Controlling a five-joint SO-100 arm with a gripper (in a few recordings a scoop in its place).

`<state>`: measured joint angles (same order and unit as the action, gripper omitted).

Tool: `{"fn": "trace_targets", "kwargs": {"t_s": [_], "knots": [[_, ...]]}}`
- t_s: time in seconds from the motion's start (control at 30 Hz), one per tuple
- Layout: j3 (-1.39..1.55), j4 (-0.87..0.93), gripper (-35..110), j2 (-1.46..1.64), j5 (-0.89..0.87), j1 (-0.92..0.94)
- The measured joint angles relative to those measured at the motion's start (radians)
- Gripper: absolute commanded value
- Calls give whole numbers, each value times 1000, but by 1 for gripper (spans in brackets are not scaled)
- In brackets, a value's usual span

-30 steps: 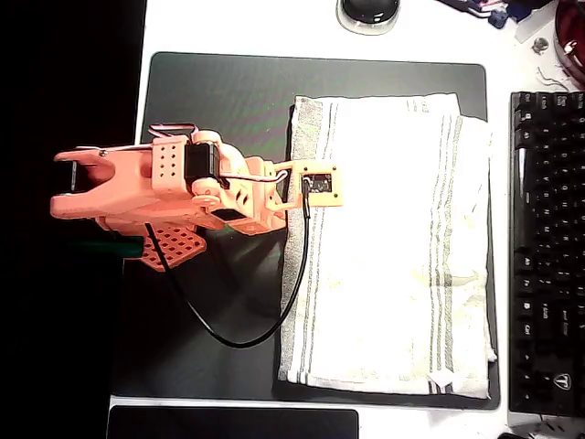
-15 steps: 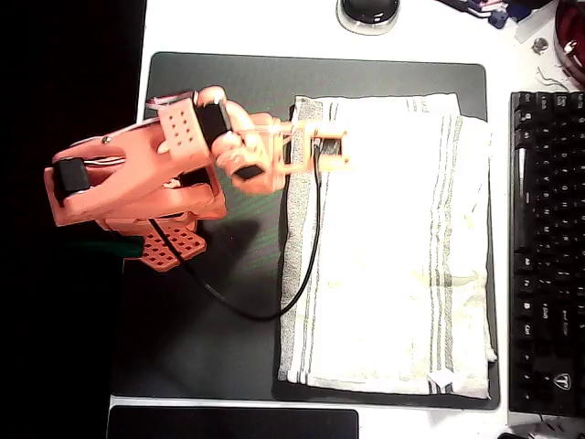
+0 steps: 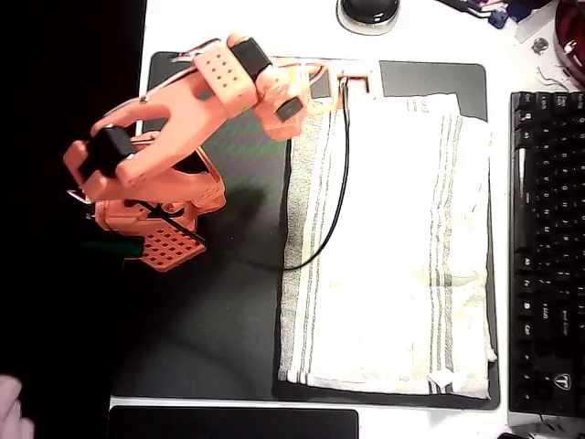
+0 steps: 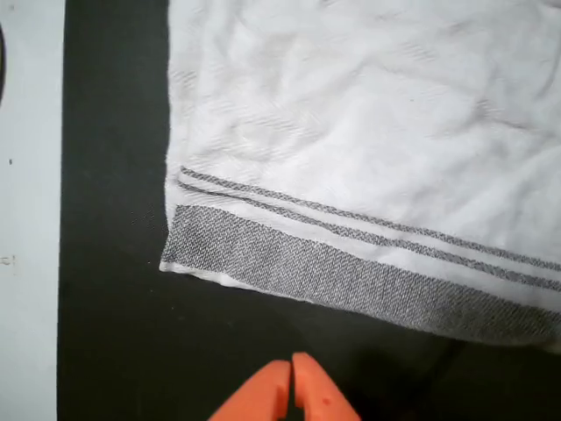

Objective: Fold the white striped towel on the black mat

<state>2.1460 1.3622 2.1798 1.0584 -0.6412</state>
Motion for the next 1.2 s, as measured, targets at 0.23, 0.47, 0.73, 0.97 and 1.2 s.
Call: {"fn": "trace_targets", "kwargs": {"t_s": [0.23,0.47,0.73,0.97,1.2], "knots": [[-160,-41,0,-172,78,-35],[-333,-41,0,-362,160,-54],[-472,-43,0,-565,239,-29],[-560,-60,8,-696,281,6],[-601,-69,16,-772,295,37]]}}
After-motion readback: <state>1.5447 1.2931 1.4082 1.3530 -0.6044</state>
